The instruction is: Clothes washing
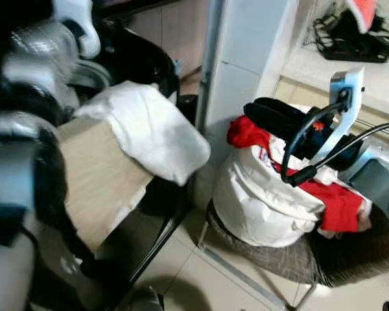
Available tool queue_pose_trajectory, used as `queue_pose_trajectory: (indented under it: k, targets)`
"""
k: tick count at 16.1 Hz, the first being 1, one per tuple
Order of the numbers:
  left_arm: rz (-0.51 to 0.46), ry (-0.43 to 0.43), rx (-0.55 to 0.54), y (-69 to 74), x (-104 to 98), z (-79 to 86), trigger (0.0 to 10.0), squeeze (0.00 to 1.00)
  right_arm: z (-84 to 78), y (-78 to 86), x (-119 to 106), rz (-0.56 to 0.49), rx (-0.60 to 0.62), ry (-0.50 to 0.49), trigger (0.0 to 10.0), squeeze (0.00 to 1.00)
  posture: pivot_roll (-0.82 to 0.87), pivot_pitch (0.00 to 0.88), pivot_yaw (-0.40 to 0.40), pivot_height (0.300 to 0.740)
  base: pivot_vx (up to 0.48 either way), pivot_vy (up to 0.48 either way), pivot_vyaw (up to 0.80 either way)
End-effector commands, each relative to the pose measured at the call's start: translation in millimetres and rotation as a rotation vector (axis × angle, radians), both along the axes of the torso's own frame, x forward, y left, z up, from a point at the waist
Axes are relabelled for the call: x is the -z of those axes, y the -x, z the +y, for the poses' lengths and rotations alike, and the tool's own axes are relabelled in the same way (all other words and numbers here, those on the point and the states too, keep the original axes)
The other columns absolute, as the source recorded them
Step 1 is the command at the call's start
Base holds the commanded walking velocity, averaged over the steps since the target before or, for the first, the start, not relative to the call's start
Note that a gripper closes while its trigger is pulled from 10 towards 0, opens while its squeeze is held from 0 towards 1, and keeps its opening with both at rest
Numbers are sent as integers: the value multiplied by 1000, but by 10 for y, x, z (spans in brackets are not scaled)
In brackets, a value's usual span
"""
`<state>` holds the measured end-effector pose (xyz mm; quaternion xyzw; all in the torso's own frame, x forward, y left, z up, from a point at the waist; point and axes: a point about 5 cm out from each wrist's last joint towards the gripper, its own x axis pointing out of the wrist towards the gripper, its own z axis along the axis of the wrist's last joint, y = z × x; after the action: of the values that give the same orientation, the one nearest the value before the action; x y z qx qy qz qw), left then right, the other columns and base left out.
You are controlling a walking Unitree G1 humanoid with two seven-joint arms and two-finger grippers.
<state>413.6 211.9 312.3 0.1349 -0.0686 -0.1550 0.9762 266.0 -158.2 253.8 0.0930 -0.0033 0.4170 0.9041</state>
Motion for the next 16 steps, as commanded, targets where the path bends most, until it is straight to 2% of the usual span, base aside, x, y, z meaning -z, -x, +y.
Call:
queue_pose_trajectory:
  k: [1, 2, 3, 4, 5, 6, 8, 9, 11, 12, 13, 14, 16]
  targets:
    - [14, -49, 23, 6, 133, -55, 10000, 0, 12, 32, 27, 0, -4, 34, 10000, 0, -54, 33, -25, 740, 0, 0, 0]
    - [-6, 54, 93, 48, 206, -185, 10000, 0, -21, 43, 84, -2, 31, 113, 10000, 0, -60, 35, -16, 740, 0, 0, 0]
    - [-49, 109, 125, 116, 238, -264, 10000, 0, -68, 19, 126, -5, 94, 167, 10000, 0, -66, 35, -13, 740, 0, 0, 0]
    - [-43, 133, 121, 154, 294, -293, 10000, 0, -88, 1, 134, -19, 140, 182, 10000, 0, -71, 34, -12, 740, 0, 0, 0]
    - [-9, 128, 98, 190, 387, -335, 10000, 0, -93, -15, 113, -51, 193, 159, 10000, 0, -72, 34, -12, 740, 0, 0, 0]
    - [-96, 137, 94, 331, 452, -453, 10000, 0, -76, -16, 111, -60, 261, 106, 10000, 0, -70, 34, -14, 740, 0, 0, 0]
    - [-106, 160, 93, 407, 492, -514, 10000, 0, -74, -6, 122, -71, 290, 92, 10000, 0, -67, 31, -14, 740, 0, 0, 0]
    - [-115, 185, 77, 542, 563, -589, 10000, 0, -92, 7, 193, -77, 354, 124, 10000, 0, -66, 27, -12, 740, 0, 0, 0]
    - [-167, 205, 83, 822, 632, -720, 10000, 0, -82, 39, 276, -105, 500, 117, 10000, 0, -63, 30, -10, 740, 0, 0, 0]
    - [-161, 210, 99, 921, 705, -792, 10000, 0, -63, 64, 319, -106, 531, 113, 10000, 0, -63, 31, -11, 740, 0, 0, 0]
    - [-141, 211, 116, 964, 760, -834, 10000, 0, -72, 72, 352, -88, 553, 108, 10000, 0, -62, 30, -13, 740, 0, 0, 0]
    - [-122, 192, 117, 1066, 859, -906, 10000, 0, -122, 86, 415, -87, 609, 127, 10000, 0, -63, 30, -14, 740, 0, 0, 0]
    - [-96, 173, 123, 1165, 952, -986, 10000, 0, -139, 128, 495, -82, 629, 158, 10000, 0, -66, 36, -14, 740, 339, 0, 0]
